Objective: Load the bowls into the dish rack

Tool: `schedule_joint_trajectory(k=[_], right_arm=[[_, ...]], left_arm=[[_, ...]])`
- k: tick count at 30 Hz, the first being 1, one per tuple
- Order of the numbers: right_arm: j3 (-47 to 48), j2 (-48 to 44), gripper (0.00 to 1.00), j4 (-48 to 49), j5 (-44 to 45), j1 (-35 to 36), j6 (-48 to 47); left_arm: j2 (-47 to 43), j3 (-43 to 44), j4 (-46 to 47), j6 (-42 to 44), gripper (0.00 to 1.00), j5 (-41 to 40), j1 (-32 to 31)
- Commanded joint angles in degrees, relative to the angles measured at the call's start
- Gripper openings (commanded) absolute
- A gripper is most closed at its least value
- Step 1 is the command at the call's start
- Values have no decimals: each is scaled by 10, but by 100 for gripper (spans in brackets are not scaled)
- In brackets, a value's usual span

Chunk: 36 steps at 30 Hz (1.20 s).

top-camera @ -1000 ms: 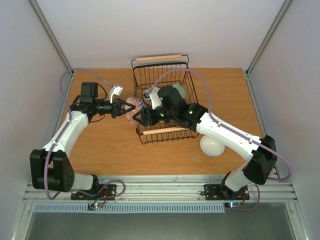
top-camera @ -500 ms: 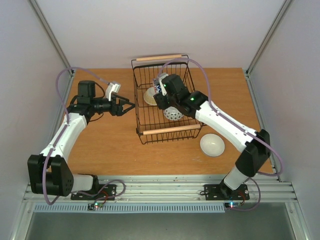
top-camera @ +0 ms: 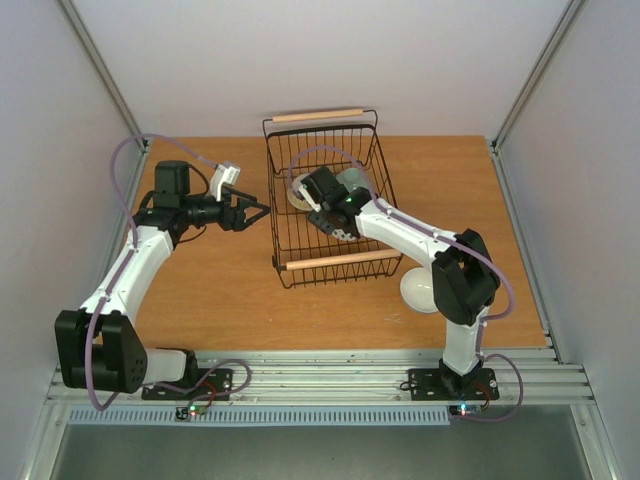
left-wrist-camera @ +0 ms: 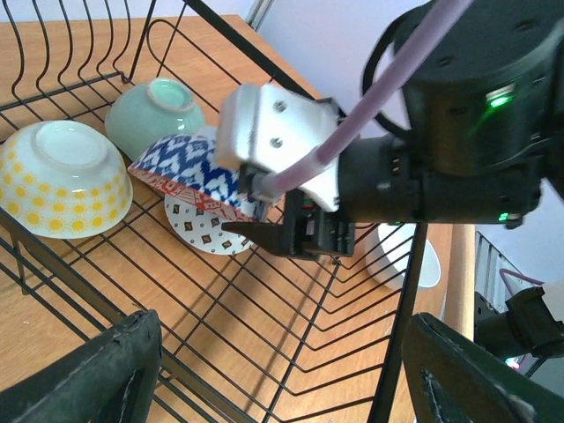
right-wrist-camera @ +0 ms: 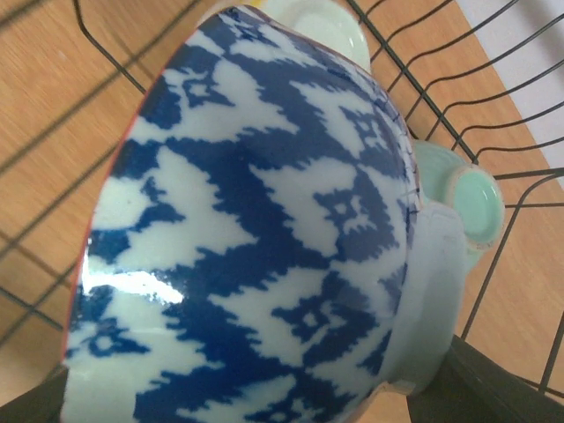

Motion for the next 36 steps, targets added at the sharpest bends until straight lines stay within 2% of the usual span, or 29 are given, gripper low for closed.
schedule_joint_trajectory(k=[1,10,16,18,21,23,36], right_arm=[[10,27,1,27,56,1,-77],[17,65,1,3,27,3,-117],[42,103,3,-24,64,20,-128],[61,117,12,-54,61,24,-114],[94,135,33,-108,37,25,-84],[104,143,41,-119,31,27,-77],[136,167,75,-161,-28,49,-53]], left_arm=[[-12,-4,27,-3,75,5,3],[-13,-5,28,-3,76,3,3],[-8,-5,28,-3,76,4,3],[-8,-5,29,-3,76,2,3],[-8,-5,29,-3,76,2,4],[-7,-5,29,-1,76,2,4],[-7,-4,25,4,76,-1,3]])
